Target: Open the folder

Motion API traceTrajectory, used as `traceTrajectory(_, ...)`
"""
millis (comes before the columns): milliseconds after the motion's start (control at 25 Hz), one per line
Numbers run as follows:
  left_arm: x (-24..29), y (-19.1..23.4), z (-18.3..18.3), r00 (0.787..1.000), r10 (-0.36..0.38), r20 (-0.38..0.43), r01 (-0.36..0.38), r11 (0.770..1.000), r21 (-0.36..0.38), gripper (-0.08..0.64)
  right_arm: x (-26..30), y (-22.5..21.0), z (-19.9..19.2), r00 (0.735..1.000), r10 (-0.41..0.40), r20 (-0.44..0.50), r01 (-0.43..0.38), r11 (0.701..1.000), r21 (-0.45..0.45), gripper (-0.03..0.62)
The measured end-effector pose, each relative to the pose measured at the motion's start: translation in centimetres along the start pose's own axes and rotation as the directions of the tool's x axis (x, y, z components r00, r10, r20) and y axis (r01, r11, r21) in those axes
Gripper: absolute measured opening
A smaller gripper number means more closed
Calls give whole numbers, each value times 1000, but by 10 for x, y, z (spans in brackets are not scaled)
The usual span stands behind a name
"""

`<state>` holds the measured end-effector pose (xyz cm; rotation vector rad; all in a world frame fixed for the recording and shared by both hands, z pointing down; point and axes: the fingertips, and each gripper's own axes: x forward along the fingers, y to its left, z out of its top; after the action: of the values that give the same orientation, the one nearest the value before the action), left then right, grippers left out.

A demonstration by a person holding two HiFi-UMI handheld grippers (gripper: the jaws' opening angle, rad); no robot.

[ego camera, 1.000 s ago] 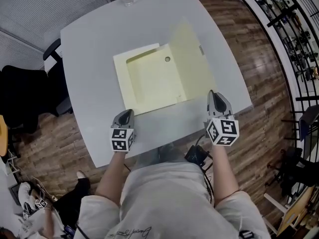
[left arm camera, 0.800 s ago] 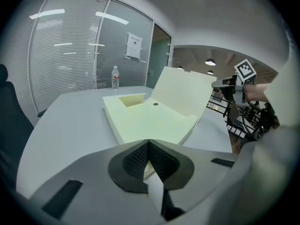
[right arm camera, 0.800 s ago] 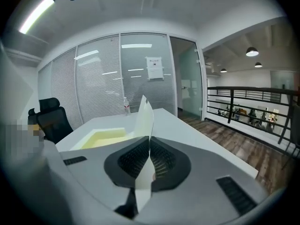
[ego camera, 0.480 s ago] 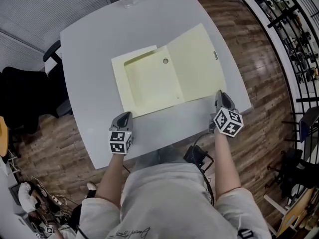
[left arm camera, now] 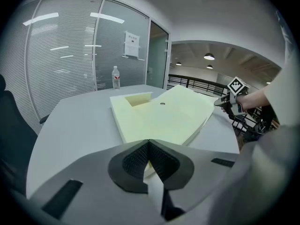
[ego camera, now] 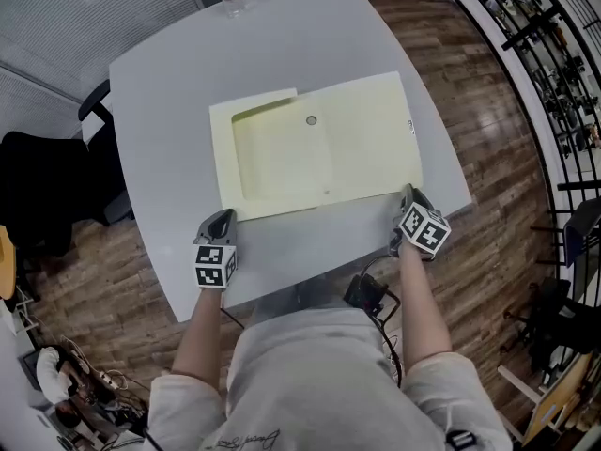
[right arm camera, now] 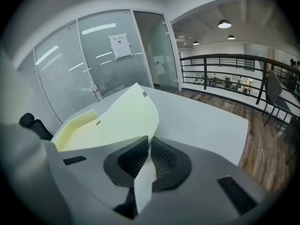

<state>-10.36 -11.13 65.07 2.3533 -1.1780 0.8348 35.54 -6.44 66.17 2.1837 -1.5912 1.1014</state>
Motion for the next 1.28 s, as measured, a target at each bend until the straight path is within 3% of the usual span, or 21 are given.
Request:
traceTrajectory(320, 0, 2, 1, 1000, 7, -6, -7, 1000, 5, 9, 16, -16, -19, 997, -36, -69, 39, 999, 36, 48)
traceTrajectory(720, -1, 1, 1, 1000, 8, -2, -8, 1000, -3, 9, 26, -29, -31, 984, -130, -124, 130, 991, -13, 120)
traceTrajectory(920, -2, -1, 1, 1000, 9, -2, -9, 1000, -9, 9, 23, -33, -29, 965, -233, -122, 222, 971, -92, 143)
traceTrajectory(1080, -3, 0, 1, 1000, 10, 1, -10, 1000, -15, 9, 25, -35, -26, 952, -290, -93, 253, 923, -291, 236)
traceTrajectory(1160, -3, 0, 1, 1000, 11, 3, -11, 1000, -18, 9, 24, -26, -24, 956, -282, -83, 232, 895, -380, 234)
traceTrajectory(1280, -3, 0, 0, 1000, 10, 3, -10, 1000, -22, 9, 27, -14, -29, 963, -256, -85, 191, 870, -454, 154)
